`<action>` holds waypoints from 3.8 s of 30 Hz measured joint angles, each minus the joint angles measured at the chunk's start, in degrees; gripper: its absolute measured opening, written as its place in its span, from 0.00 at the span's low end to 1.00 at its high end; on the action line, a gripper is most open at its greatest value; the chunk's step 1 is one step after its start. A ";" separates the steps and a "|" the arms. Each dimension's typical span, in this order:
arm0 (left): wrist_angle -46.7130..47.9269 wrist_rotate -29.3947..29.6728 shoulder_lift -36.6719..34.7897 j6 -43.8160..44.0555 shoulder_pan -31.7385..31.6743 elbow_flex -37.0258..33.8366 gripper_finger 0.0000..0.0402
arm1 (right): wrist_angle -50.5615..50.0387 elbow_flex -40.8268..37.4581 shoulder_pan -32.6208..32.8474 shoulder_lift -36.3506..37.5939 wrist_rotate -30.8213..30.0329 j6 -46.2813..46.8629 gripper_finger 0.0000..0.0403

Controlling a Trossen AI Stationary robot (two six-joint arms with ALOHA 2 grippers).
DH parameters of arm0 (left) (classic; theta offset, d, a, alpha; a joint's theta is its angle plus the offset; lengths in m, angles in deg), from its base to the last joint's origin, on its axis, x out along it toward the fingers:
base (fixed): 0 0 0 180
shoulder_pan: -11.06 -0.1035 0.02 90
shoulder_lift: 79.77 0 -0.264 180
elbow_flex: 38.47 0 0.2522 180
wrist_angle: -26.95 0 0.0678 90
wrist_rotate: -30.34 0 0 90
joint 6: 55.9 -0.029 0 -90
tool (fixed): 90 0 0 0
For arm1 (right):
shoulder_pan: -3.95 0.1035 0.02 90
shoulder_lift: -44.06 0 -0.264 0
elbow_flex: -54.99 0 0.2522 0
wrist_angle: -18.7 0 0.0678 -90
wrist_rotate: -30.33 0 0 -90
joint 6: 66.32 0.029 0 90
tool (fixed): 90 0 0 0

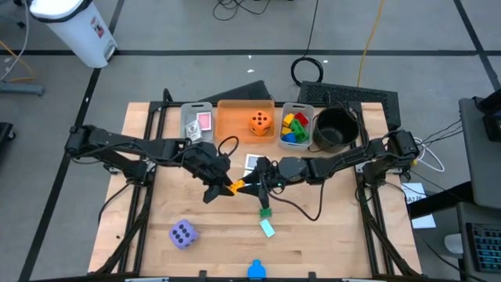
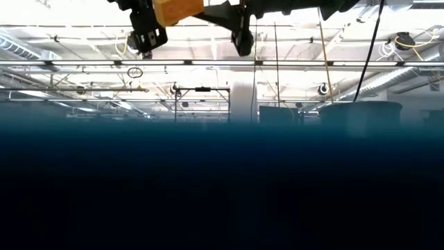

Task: Pick & Place Toys
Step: Put the yellow game piece into the right gray bin, then put the blue deck of cards into the left gray bin

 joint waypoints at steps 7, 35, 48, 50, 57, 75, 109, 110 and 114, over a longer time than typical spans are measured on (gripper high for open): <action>-3.34 -7.07 -2.99 2.73 -4.77 -0.04 0.45 | 2.34 0.02 -0.81 1.82 -0.43 -0.22 0.33; -12.93 -3.04 -25.25 -16.73 -26.63 0.04 0.45 | -9.40 0.61 -20.48 22.31 -20.31 -15.17 0.33; -11.82 -2.96 -23.97 -21.79 -28.28 0.04 0.45 | -53.23 9.69 -33.68 18.03 -25.95 -0.08 0.33; -11.27 -2.91 -23.60 -22.52 -28.28 0.04 0.45 | -55.63 9.24 -35.39 16.28 -21.82 1.82 0.33; -7.78 -2.90 -21.71 -22.81 -28.28 0.07 0.45 | -62.91 9.09 -38.43 10.27 -10.23 4.39 0.33; -5.10 -5.10 -15.89 -19.20 -28.32 0.02 0.45 | -65.97 9.07 -37.92 1.30 -6.53 1.20 0.33; -2.28 -6.04 -16.17 -18.18 -28.32 0.02 0.45 | -57.50 9.01 -39.12 5.04 -4.80 -3.09 0.57; -2.28 -6.04 -16.17 -18.47 -28.32 0.02 0.45 | -56.28 9.01 -39.16 6.22 -4.80 -2.05 0.57; -2.28 -6.01 -16.15 -21.16 -28.32 0.02 0.45 | -50.74 9.01 -39.05 10.53 -4.06 5.99 0.56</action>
